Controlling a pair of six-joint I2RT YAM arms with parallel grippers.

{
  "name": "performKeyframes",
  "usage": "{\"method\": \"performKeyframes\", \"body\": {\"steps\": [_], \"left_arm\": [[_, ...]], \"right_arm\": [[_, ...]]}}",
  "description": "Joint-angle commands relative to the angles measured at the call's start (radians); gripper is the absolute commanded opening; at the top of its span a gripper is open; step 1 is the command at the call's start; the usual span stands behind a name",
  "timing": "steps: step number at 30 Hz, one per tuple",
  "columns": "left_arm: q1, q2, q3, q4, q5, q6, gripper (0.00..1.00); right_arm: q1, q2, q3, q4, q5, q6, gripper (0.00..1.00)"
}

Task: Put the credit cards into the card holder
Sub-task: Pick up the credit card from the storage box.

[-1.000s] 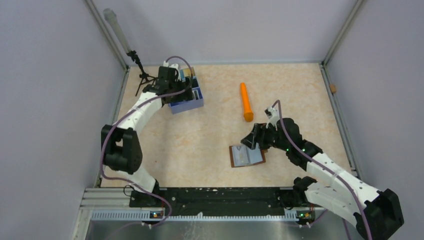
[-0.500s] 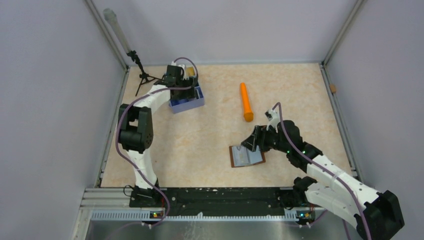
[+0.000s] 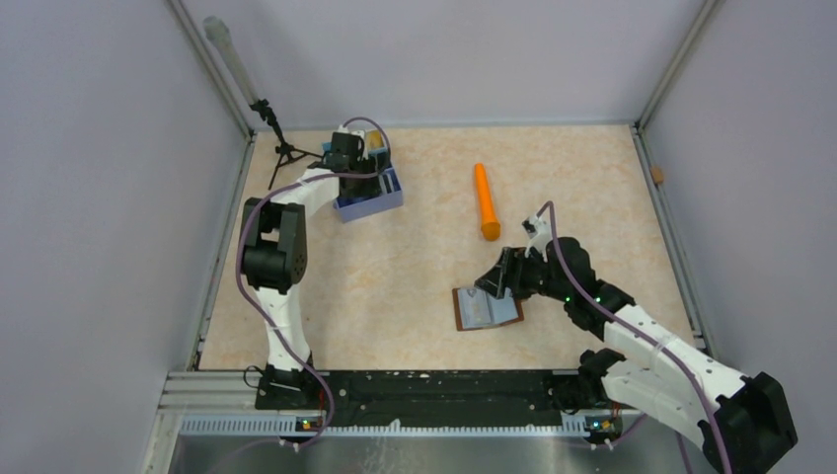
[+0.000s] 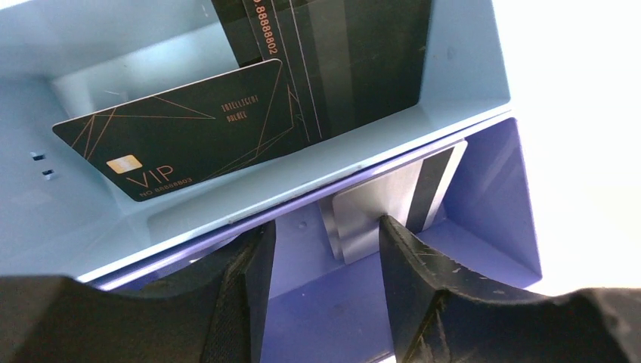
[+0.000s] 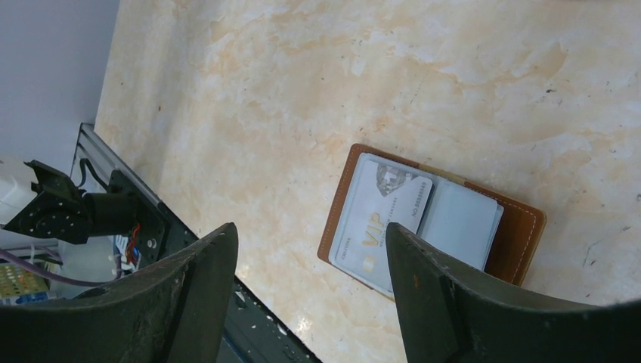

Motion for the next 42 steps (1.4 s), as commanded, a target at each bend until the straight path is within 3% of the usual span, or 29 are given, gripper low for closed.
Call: {"method": "performKeyframes", "body": {"steps": [1,12,18,28,42], "left_arm": [[0.020,0.007,-0.004,0.084,-0.054,-0.002,0.54],[0.053,-0.049,-0.089,0.156,0.016,0.012,0.36],[0.088,-0.053,-0.101,0.180,0.128,0.008,0.31],[0.134,-0.068,-0.134,0.226,0.251,-0.002,0.00],[0.170,-0.256,-0.261,0.304,0.314,0.052,0.00]], "right_arm": [[-0.008,0.008,-0.009,0.057,-0.018,0.016,0.70],[-0.008,0.025,-0.013,0.081,-0.035,0.025,0.70],[-0.009,0.025,-0.018,0.088,-0.042,0.029,0.70],[-0.009,0.025,-0.018,0.086,-0.042,0.031,0.69],[-0.008,0.014,-0.023,0.081,-0.045,0.036,0.69]]}}
